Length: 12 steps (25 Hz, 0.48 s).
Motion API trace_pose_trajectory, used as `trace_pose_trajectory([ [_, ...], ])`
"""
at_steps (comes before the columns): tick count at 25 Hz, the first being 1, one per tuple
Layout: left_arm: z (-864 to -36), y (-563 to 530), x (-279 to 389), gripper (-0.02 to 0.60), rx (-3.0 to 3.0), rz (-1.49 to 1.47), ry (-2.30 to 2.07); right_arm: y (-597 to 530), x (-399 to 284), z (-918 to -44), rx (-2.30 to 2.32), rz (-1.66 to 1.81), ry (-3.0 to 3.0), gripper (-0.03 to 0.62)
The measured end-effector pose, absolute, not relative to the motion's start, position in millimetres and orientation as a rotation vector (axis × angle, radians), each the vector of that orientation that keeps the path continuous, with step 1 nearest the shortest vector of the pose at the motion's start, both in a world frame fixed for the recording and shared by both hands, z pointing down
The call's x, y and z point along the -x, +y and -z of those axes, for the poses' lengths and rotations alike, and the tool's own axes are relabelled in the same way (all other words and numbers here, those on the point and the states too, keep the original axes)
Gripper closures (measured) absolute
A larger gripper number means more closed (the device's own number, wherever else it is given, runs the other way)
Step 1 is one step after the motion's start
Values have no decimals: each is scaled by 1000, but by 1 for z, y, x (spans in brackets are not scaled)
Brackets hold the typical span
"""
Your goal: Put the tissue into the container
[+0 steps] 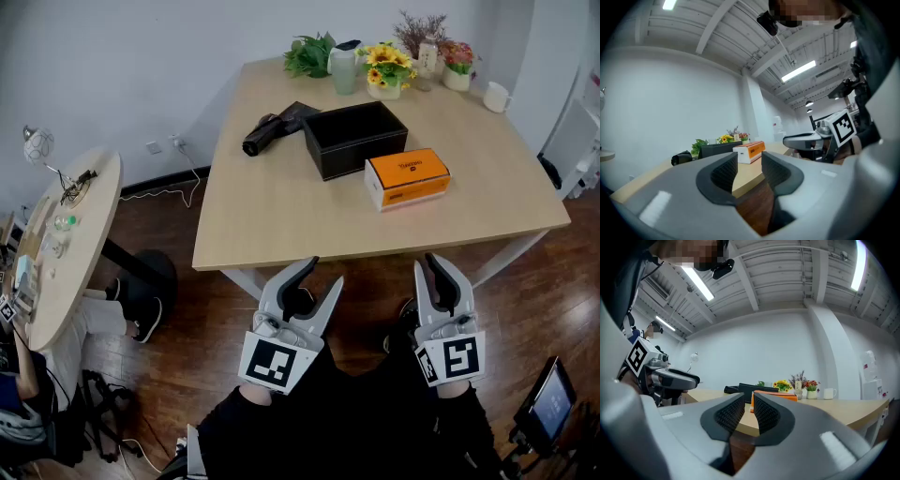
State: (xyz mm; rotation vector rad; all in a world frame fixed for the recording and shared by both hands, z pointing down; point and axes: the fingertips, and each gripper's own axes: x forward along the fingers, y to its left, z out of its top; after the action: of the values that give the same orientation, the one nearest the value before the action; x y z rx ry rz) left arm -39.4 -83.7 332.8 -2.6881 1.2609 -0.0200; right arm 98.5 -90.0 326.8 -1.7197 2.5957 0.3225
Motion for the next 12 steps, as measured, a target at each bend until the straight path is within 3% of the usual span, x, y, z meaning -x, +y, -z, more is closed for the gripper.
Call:
trace_pose_trajectory([
  [12, -328, -87, 43, 440, 2690, -4, 1259, -96, -97, -333, 1702, -305, 2653, 525],
])
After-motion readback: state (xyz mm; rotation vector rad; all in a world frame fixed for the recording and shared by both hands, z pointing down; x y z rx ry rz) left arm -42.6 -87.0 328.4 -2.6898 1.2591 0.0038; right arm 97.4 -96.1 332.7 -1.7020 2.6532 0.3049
